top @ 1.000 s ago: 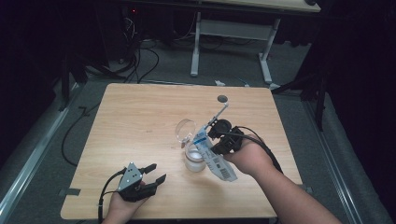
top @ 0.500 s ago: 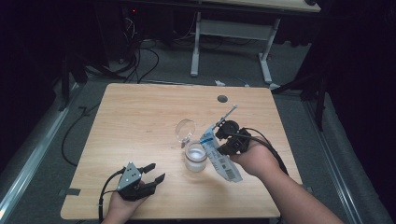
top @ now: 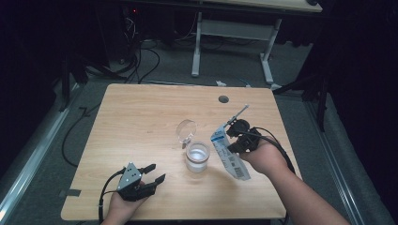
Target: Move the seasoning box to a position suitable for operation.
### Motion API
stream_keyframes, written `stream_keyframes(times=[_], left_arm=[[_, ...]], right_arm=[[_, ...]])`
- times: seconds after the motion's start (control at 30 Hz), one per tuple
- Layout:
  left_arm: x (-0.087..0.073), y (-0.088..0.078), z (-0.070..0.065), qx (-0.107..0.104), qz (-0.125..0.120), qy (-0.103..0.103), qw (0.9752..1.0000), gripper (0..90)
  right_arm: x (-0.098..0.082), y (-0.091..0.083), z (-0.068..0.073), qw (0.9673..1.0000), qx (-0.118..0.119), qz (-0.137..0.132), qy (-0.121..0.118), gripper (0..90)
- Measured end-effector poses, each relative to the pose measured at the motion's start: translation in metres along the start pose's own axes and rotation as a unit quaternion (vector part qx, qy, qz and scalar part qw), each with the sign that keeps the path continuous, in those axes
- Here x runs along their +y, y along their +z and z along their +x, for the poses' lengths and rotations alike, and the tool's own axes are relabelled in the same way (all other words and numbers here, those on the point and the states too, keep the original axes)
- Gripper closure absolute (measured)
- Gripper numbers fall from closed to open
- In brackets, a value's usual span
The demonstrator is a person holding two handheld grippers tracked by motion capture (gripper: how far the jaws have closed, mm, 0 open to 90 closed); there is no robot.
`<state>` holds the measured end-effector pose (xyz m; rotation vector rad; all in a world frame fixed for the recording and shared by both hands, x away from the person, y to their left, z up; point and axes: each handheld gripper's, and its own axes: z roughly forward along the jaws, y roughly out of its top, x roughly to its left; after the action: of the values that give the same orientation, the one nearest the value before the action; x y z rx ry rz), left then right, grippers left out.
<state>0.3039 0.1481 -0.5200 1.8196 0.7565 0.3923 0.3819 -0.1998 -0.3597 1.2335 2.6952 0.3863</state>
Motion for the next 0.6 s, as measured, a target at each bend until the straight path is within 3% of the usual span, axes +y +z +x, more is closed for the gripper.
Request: stream_keyframes(times=[0.33,0.6], left_arm=[[-0.001,0.000,0.002,-0.001,0.003,-0.005,1.0000,44.3],[-0.002,0.002,0.002,-0.002,0.004,-0.008,1.0000,44.3]], right_arm=[[-0.014,0.009,-0.023,0.9995,-0.002,0.010,0.029,89.0],[-0.026,0.011,-0.040,0.9984,-0.012,0.000,0.055,89.0]])
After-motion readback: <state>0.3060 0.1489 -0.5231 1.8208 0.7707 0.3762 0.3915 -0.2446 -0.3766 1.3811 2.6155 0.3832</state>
